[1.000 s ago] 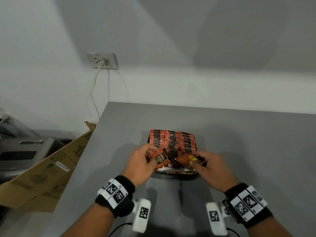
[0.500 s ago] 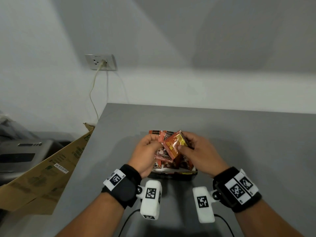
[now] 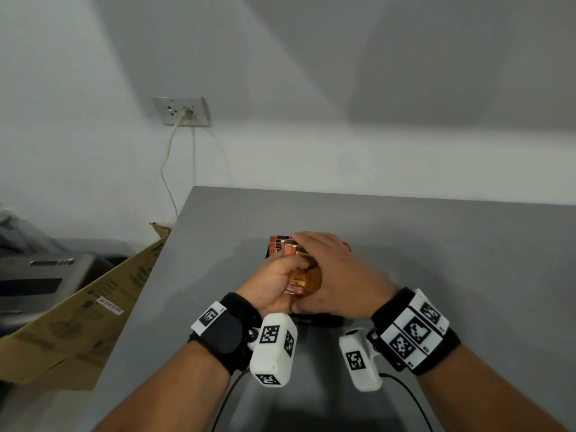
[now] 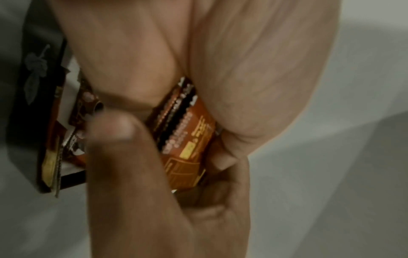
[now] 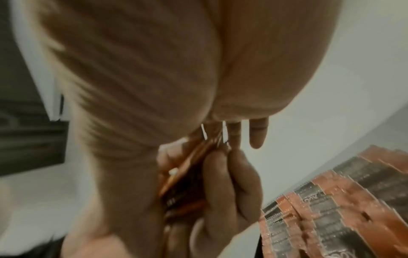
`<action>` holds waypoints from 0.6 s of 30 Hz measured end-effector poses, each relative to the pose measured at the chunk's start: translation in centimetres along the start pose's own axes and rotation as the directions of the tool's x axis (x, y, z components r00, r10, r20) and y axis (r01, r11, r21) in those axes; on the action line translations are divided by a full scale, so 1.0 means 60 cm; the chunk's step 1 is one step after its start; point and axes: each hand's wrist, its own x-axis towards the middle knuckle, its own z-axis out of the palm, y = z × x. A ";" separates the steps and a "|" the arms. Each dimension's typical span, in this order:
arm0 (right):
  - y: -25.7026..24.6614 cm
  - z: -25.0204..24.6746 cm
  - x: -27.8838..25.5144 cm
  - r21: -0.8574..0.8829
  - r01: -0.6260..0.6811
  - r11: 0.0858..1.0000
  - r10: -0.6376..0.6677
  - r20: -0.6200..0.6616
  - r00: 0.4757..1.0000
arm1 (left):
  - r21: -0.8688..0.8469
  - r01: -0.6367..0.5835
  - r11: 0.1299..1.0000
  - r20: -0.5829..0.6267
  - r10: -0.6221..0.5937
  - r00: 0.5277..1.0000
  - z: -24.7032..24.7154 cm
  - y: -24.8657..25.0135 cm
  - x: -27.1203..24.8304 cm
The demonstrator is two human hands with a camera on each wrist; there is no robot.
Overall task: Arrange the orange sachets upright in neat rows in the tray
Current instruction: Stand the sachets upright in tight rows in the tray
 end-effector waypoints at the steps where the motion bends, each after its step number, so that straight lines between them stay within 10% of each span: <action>1: -0.002 0.002 0.002 -0.033 0.009 0.999 -0.009 0.005 1.000 | -0.010 -0.002 1.000 0.014 0.002 1.000 0.001 0.001 -0.001; 9: 0.005 -0.003 0.003 0.077 0.013 0.997 -0.013 -0.001 1.000 | -0.009 -0.082 0.997 0.066 0.082 0.994 0.005 0.006 -0.005; 18: 0.019 -0.027 -0.008 0.458 -0.046 0.888 0.232 -0.358 0.904 | 0.093 -0.148 0.985 -0.030 0.151 0.988 -0.006 0.010 0.003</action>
